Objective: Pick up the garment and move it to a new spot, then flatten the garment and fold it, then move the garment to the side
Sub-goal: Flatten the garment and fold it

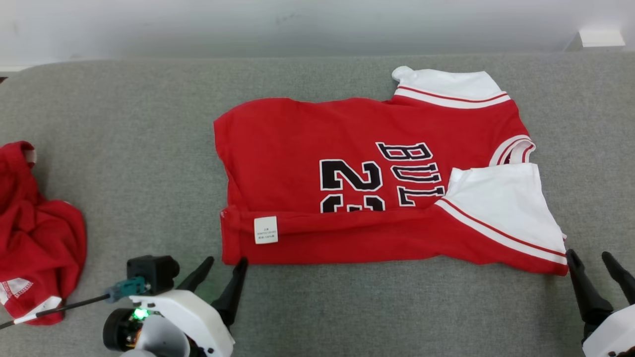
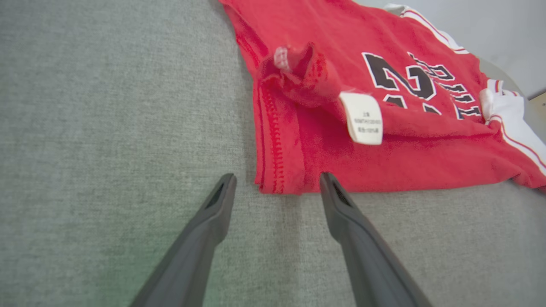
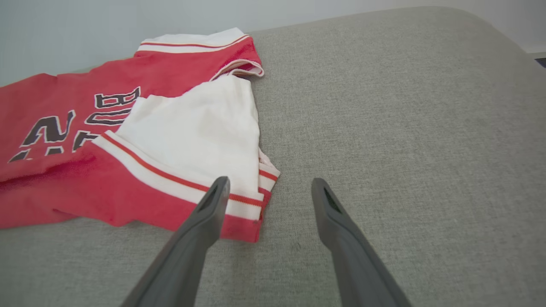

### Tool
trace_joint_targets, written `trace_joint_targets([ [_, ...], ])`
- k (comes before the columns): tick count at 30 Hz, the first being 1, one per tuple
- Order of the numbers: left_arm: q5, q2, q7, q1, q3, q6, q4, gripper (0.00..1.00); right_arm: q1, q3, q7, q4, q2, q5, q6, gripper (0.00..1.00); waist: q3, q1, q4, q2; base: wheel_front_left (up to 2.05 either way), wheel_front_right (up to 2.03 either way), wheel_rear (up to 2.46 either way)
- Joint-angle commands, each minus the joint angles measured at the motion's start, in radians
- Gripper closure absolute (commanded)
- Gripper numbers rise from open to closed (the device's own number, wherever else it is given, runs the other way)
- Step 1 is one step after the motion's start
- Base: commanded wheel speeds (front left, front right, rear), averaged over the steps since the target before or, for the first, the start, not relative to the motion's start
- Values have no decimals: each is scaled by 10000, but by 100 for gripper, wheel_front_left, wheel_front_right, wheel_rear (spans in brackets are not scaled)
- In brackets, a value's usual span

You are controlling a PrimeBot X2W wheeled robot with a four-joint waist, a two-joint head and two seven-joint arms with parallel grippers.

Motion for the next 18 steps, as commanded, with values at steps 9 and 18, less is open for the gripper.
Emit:
trace_joint_targets([
  [9,226,-6,-130,-584,-132,-25,672,0,-835,677,-338,1035,131,43,5,0,338,-1,89,-1,0,0,0],
  [18,72,-265,113,-1011,-532,-395,1401,0,-1208,1312,-115,1819,154,95,5,0,406,-1,50,-1,0,0,0],
])
